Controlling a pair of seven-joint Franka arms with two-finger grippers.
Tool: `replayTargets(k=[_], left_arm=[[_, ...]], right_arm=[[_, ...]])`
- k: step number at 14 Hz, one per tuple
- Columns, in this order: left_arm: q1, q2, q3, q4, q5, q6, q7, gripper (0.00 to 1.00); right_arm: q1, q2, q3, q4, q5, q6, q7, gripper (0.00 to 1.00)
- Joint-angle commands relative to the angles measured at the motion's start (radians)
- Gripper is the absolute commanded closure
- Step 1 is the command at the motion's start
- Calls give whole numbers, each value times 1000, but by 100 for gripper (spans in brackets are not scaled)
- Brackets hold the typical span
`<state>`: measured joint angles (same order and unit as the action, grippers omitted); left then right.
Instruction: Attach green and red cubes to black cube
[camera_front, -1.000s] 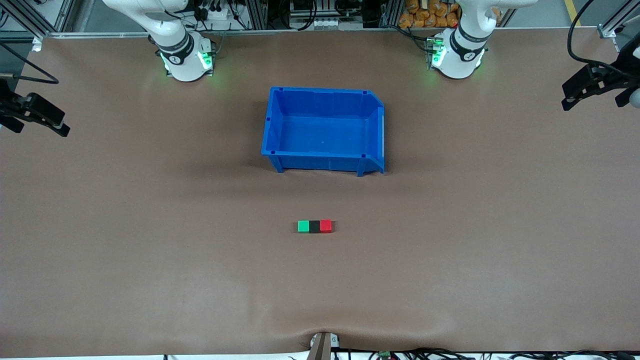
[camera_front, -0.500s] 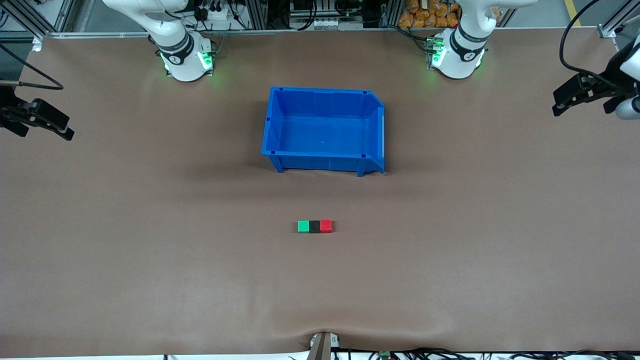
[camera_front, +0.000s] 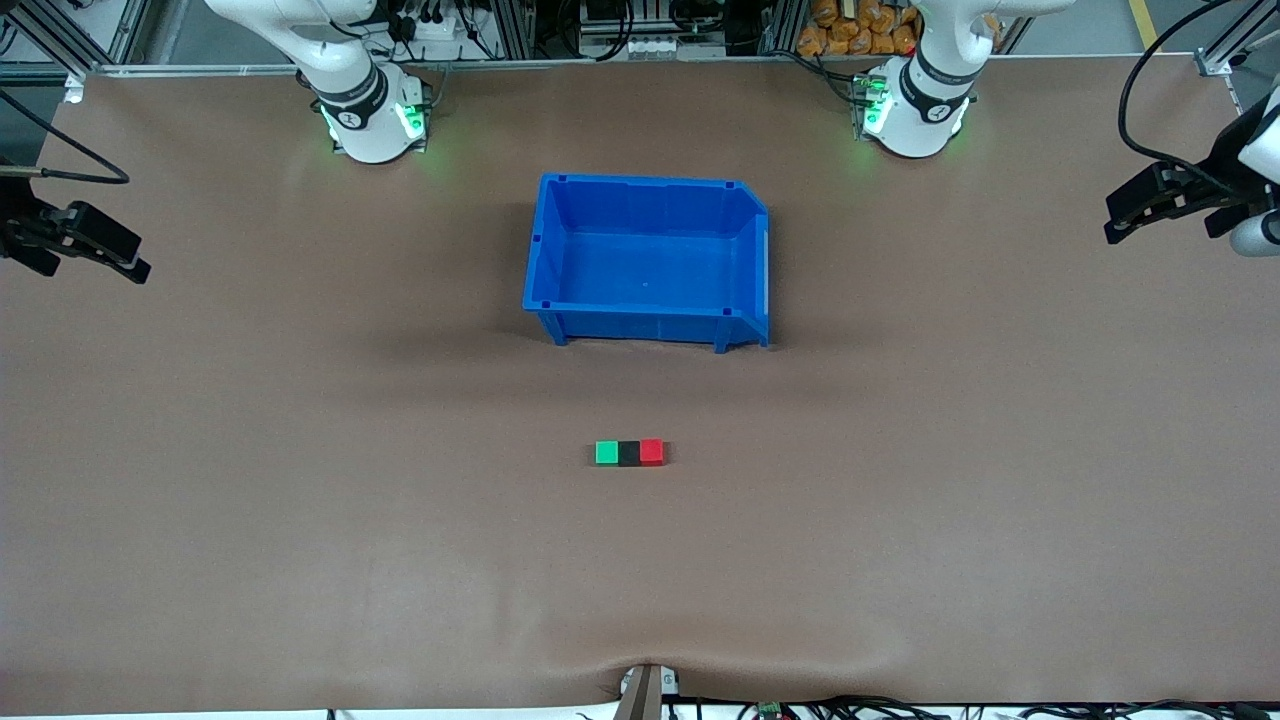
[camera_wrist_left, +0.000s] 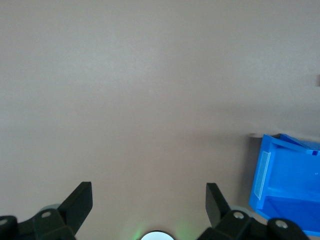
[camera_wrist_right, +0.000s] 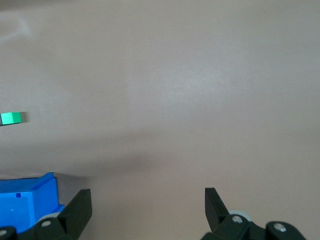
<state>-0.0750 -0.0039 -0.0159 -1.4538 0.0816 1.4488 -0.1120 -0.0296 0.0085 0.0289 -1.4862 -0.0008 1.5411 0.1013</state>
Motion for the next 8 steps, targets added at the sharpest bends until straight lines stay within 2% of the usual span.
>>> replayTargets(k=[1,8], left_arm=[[11,-56,-9,-55,-17,5,-5,0],[9,-77,-10,-79,-23,24,-5,0]], right_arm=[[7,4,-1,17,-15,-10,8,0],[8,4,-1,17,-11,-10,8,0]])
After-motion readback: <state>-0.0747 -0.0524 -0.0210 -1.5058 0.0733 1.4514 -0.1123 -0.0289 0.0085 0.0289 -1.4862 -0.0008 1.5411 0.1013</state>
